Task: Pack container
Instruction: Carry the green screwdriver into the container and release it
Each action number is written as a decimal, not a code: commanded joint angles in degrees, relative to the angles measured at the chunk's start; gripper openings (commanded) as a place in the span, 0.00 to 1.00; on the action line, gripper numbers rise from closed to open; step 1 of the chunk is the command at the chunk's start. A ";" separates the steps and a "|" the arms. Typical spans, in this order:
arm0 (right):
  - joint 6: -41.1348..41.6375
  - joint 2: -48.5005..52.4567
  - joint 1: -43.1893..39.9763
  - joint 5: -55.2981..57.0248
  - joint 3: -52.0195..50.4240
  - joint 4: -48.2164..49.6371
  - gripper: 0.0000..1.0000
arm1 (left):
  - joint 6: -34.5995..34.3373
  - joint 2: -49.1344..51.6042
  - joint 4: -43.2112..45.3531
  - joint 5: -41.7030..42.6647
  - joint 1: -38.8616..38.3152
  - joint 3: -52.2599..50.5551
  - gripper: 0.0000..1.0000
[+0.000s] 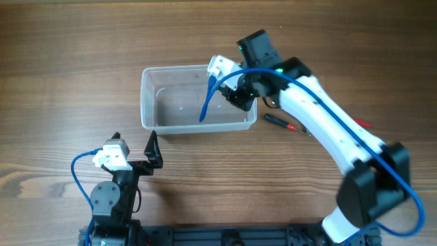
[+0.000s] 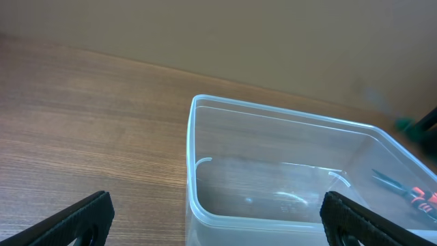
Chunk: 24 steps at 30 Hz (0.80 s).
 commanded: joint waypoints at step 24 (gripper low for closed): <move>19.39 -9.46 -5.20 22.88 8.72 -0.74 0.93 | -0.50 -0.09 -0.04 -0.15 0.33 -0.26 1.00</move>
